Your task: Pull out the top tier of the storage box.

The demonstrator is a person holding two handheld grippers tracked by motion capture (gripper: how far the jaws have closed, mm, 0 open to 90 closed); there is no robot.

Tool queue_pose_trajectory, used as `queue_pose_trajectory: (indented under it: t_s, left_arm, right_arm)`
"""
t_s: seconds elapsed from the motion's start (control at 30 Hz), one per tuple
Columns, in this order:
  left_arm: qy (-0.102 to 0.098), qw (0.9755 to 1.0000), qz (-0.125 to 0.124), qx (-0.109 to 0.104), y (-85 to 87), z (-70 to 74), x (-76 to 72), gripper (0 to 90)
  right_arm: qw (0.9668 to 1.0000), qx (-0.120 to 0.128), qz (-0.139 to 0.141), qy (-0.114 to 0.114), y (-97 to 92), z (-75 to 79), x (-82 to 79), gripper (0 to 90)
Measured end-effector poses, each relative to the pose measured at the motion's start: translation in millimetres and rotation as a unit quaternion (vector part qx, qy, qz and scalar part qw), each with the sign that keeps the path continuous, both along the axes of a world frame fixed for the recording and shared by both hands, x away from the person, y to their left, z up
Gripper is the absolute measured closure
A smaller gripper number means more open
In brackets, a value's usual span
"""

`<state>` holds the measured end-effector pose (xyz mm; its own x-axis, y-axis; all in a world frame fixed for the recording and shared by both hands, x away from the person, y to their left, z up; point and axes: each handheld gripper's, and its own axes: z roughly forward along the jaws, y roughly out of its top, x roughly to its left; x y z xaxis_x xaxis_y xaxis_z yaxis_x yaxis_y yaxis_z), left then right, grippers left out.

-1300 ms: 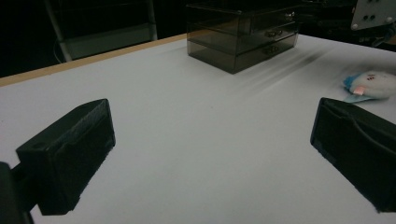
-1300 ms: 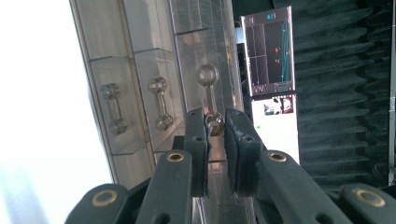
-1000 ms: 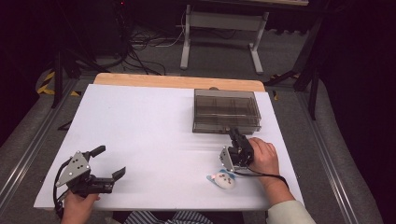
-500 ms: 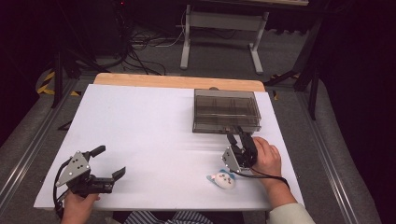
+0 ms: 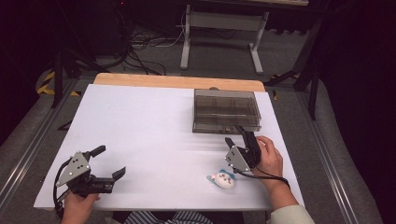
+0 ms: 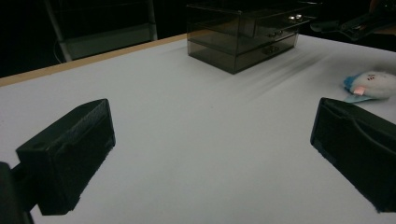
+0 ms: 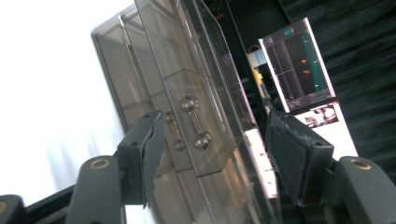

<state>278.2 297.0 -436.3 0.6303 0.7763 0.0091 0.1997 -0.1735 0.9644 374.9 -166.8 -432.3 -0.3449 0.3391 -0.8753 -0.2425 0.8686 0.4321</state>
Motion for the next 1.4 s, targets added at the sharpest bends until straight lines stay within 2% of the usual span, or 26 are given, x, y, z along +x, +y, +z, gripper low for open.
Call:
queue_pose_trajectory:
  t_s: [0.07,0.1,0.13,0.43,0.6,0.67,0.87,1.0,1.03,1.2,1.23,1.3,1.33,1.37,1.4]
  left_arm:
    - [0.000,1.0000,0.000,0.000,-0.1,-0.1,0.1,0.8]
    - [0.000,1.0000,0.000,0.000,-0.1,-0.1,0.1,0.8]
    - [0.000,1.0000,0.000,0.000,-0.3,-0.2,0.2,0.8]
    - [0.000,1.0000,-0.001,0.000,-0.3,-0.1,0.4,0.8]
    - [0.002,1.0000,0.000,0.001,0.0,0.1,0.2,0.8]
    - [0.000,1.0000,0.000,0.000,-0.2,-0.1,0.2,0.8]
    - [-0.003,1.0000,0.000,0.003,0.3,0.3,0.1,0.8]
    - [0.000,1.0000,-0.001,0.001,0.3,0.1,0.0,0.8]
    - [-0.002,1.0000,0.000,0.003,0.5,0.3,0.1,0.7]
    - [-0.002,1.0000,0.000,0.003,0.7,0.4,0.1,0.8]
    - [-0.002,1.0000,0.000,0.003,0.7,0.4,0.1,0.8]
    - [-0.003,1.0000,0.000,0.002,0.5,0.3,0.1,0.7]
    - [-0.003,1.0000,0.000,0.003,0.5,0.4,0.0,0.8]
    - [-0.002,1.0000,0.000,0.002,0.4,0.4,-0.1,0.8]
    - [-0.002,1.0000,0.000,0.001,0.4,0.3,-0.1,0.8]
  right_arm:
    - [0.9997,0.021,0.007,0.011,-2.5,2.7,-0.7,34.3]
    - [0.9997,0.021,0.007,0.011,-2.5,2.7,-0.7,34.3]
    - [0.9985,0.045,0.014,0.027,-5.9,6.3,-1.4,32.1]
    - [0.9911,0.115,0.034,0.059,-18.6,16.5,-3.9,28.9]
    - [0.9826,0.160,0.049,0.081,-24.2,21.1,-6.1,27.1]
    - [0.9774,0.181,0.058,0.094,-26.6,22.5,-6.9,26.2]
    - [0.9671,0.212,0.074,0.120,-29.6,23.4,-8.8,24.4]
    - [0.9567,0.241,0.085,0.140,-33.0,25.1,-10.3,22.6]
    - [0.9528,0.250,0.090,0.148,-34.5,25.4,-10.4,22.0]
    - [0.9381,0.277,0.108,0.178,-38.7,24.8,-8.4,18.4]
    - [0.9340,0.284,0.112,0.186,-39.3,24.5,-7.4,17.2]
    - [0.9291,0.292,0.117,0.194,-40.3,24.5,-6.6,17.0]
    - [0.9243,0.300,0.122,0.202,-41.1,24.5,-6.2,16.9]
    - [0.9210,0.304,0.125,0.209,-41.7,24.7,-5.9,16.6]
    - [0.9148,0.313,0.130,0.219,-42.8,24.9,-5.1,16.6]
